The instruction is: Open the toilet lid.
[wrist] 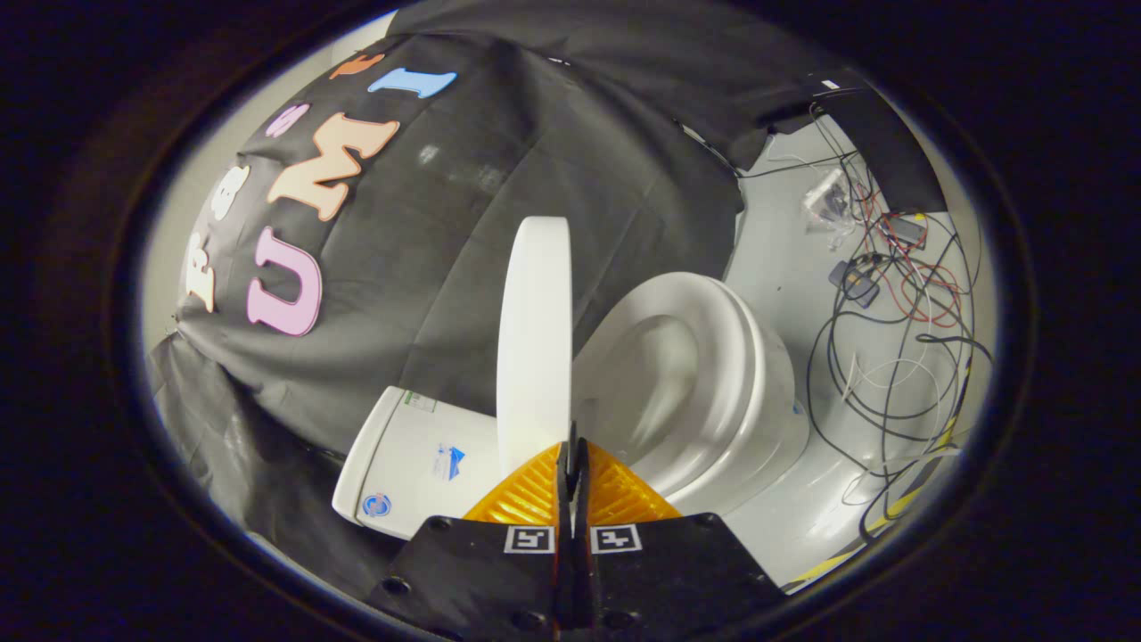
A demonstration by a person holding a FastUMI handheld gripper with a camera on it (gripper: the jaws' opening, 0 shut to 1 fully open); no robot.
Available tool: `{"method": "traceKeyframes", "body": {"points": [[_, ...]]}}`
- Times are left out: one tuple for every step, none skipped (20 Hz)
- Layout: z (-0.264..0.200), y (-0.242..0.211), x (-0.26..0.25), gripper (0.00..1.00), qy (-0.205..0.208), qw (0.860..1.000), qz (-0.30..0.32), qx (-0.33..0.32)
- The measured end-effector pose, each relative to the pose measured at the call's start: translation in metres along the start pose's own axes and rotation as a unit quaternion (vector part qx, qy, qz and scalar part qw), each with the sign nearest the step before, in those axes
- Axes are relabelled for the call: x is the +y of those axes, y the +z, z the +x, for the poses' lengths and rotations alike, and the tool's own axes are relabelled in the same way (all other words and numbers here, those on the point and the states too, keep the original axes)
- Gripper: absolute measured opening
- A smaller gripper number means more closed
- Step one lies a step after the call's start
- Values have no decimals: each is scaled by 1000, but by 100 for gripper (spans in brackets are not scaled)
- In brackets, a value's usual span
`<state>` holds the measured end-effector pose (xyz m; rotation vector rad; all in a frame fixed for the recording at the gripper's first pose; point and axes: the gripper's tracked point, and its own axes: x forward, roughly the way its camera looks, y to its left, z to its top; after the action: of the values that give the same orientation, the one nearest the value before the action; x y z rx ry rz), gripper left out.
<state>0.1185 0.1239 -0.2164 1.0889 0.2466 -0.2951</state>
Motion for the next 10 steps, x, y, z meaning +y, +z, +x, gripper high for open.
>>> {"method": "traceKeyframes", "body": {"points": [[1,-1,4,1,0,1000,-2,-1],[0,-1,8,1,-1,1000,-5,-3],[-1,0,14,1,0,1000,-8,-3],[-1,1,20,1,0,1000,-11,-4],[-1,3,26,1,2,1000,-13,-7],[0,4,31,1,-2,1000,-17,-6],[0,4,35,1,-8,1000,-23,-7],[-1,4,38,1,-11,1000,-26,-8],[-2,3,42,1,-11,1000,-27,-11],[-2,4,44,1,-13,1000,-24,-14]]}}
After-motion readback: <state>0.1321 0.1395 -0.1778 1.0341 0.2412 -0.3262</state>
